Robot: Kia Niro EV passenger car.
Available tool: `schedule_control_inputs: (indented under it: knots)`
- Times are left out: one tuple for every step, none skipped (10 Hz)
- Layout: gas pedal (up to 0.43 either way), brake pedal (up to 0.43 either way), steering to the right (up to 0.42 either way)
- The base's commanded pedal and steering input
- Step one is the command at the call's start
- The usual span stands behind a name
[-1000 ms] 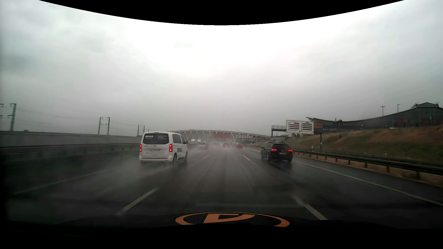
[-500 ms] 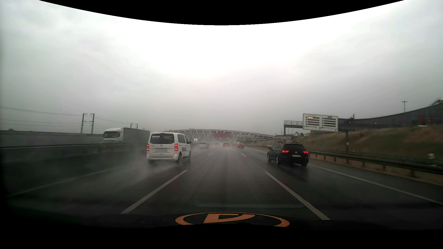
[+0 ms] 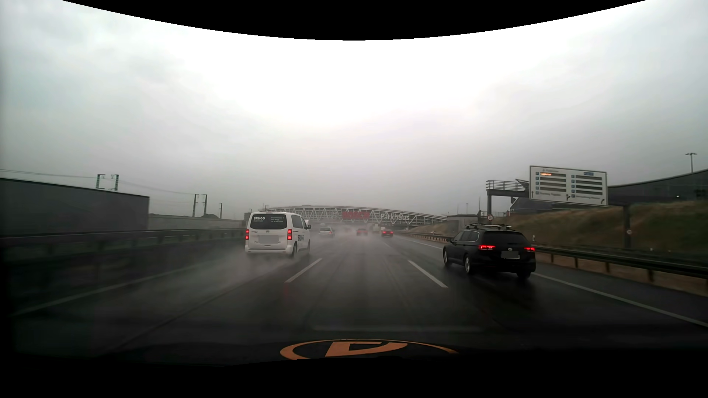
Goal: Follow the waypoints while adhering to traffic rules and regulations
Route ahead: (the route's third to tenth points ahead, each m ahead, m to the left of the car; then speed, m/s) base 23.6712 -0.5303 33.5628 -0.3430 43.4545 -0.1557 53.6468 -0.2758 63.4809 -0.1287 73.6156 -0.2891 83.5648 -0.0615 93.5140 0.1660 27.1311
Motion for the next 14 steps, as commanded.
schedule_control_inputs:
  knots:
    - [0.157,0.0,0.0]
    - [0.157,0.0,0.001]
    - [0.157,0.0,0.001]
    - [0.157,0.0,0.001]
    - [0.157,0.0,0.0]
    - [0.157,0.0,0.0]
    - [0.157,0.0,0.001]
    - [0.157,0.0,0.001]
    - [0.157,0.0,0.0]
    - [0.157,0.0,-0.001]
    - [0.157,0.0,0.0]
    - [0.157,0.0,0.0]
    - [0.157,0.0,0.0]
    - [0.157,0.0,0.0]
